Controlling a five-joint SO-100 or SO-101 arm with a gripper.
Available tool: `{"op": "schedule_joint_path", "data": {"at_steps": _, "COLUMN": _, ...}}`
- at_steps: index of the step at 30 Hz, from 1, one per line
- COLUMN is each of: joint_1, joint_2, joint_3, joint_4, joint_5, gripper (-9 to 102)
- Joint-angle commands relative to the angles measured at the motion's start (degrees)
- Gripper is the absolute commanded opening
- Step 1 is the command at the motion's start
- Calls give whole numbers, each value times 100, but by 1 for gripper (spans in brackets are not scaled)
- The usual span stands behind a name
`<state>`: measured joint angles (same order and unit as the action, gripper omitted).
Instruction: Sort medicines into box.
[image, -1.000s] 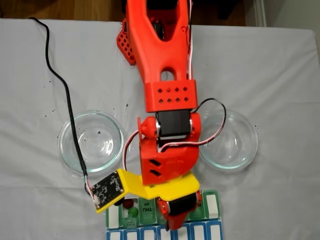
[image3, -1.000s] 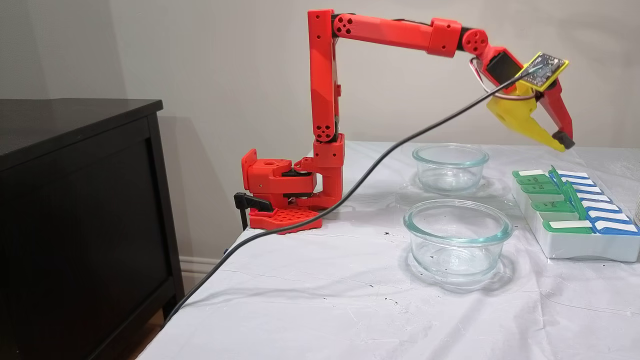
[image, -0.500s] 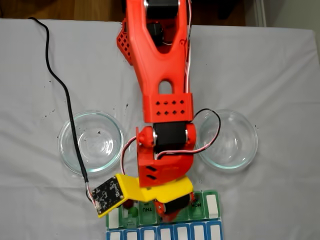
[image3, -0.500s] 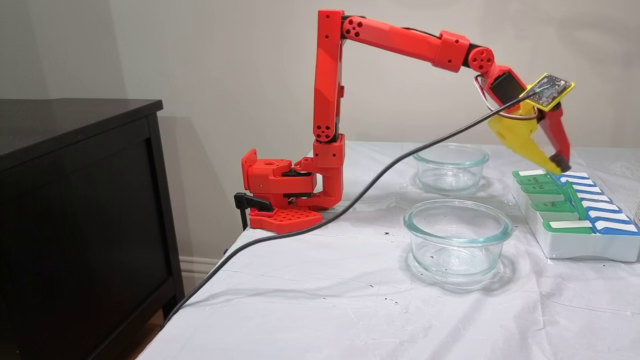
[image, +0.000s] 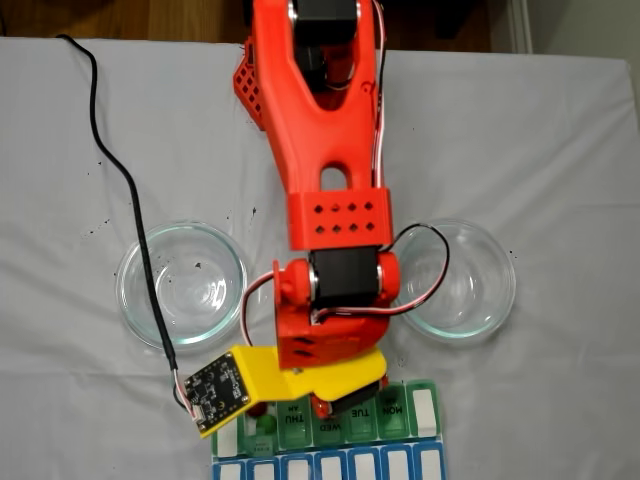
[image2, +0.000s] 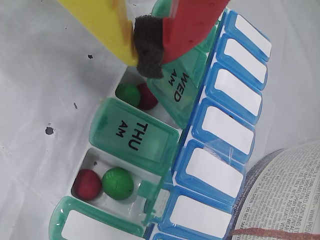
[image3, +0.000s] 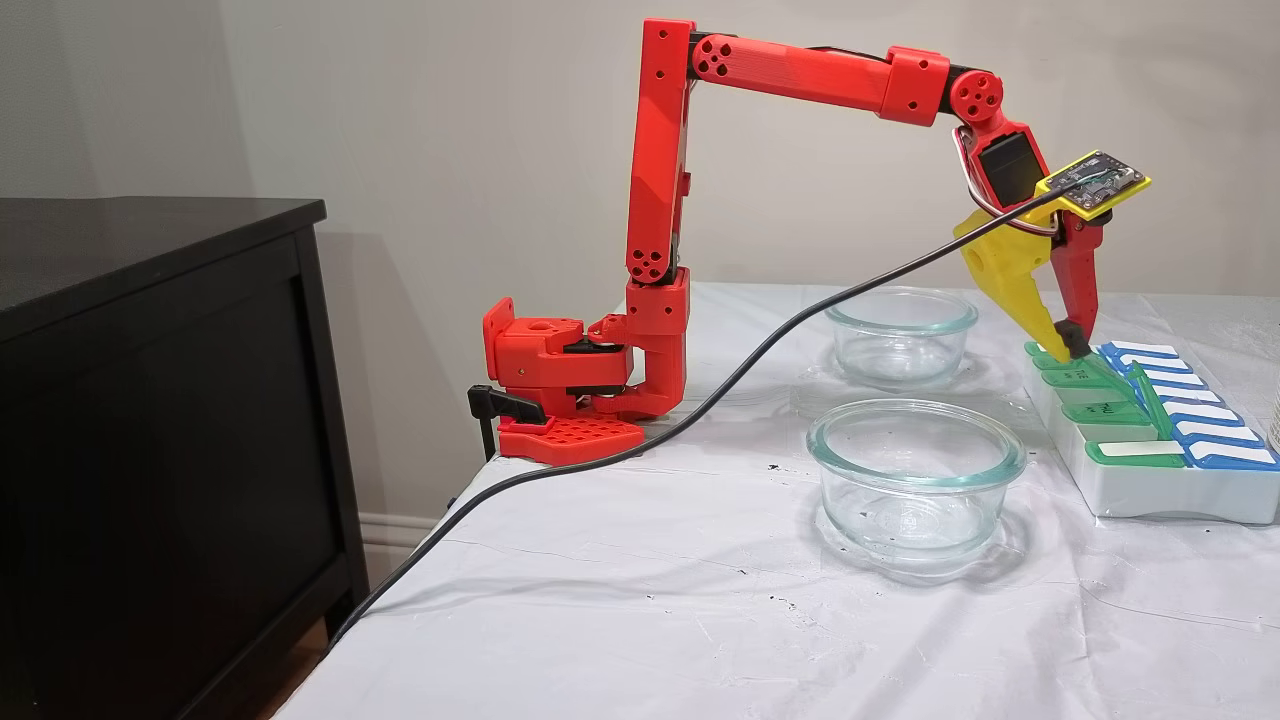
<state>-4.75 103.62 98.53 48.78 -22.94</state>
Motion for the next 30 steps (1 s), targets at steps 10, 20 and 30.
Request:
{"op": "schedule_joint_path", "data": {"at_steps": 10, "joint_1": -132, "joint_2": -352, "joint_3": -580, "joint_4": -88, "joint_5": -105, "gripper": 0}}
{"op": "schedule_joint_path", "data": {"at_steps": 20, "joint_1": -193, "joint_2": -1310, "joint_3": -888, "joint_4": 26, "joint_5": 193, "gripper": 0}}
{"op": "schedule_joint_path", "data": {"at_steps": 30, "joint_1": -360, "joint_2": -1986, "joint_3": -1415, "joint_4": 923, "joint_5": 70, "gripper": 0}}
